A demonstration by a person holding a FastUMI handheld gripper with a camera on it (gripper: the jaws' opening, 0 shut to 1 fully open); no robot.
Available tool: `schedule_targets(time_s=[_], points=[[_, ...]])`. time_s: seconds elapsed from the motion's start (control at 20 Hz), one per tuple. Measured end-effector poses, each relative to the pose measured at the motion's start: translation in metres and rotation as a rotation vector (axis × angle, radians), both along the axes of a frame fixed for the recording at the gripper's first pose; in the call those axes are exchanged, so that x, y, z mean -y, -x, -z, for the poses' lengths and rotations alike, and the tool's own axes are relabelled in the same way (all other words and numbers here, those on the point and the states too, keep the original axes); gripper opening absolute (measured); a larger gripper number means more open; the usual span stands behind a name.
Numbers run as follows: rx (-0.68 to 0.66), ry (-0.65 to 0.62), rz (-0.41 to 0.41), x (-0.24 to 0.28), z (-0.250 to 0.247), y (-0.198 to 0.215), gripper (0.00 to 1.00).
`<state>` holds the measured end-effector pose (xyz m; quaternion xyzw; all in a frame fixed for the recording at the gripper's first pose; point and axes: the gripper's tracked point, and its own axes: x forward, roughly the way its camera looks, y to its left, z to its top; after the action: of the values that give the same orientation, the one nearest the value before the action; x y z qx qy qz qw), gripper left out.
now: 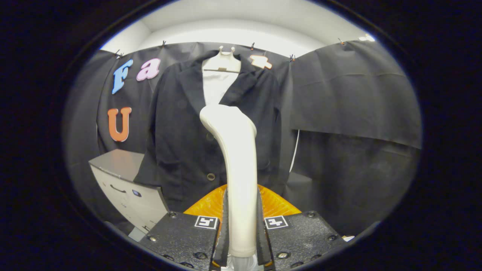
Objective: Iron the clothes twice with a garment steamer, once on the left side and once on the right side.
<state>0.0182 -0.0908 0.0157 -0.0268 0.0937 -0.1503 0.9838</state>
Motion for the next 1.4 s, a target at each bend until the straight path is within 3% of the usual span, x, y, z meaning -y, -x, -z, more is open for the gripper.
schedule_targets(time_s=[0.35,0.65,0.95,1.4], points=[[0.180,0.037,-0.031,0.041,-0.087,-0.056,0.32],[0.280,0.084,-0.026,0.068,-0.131,-0.108,0.32],[0.283,0.092,-0.015,0.077,-0.128,-0.142,0.32],[0.258,0.092,-0.015,0.074,-0.093,-0.125,0.32]])
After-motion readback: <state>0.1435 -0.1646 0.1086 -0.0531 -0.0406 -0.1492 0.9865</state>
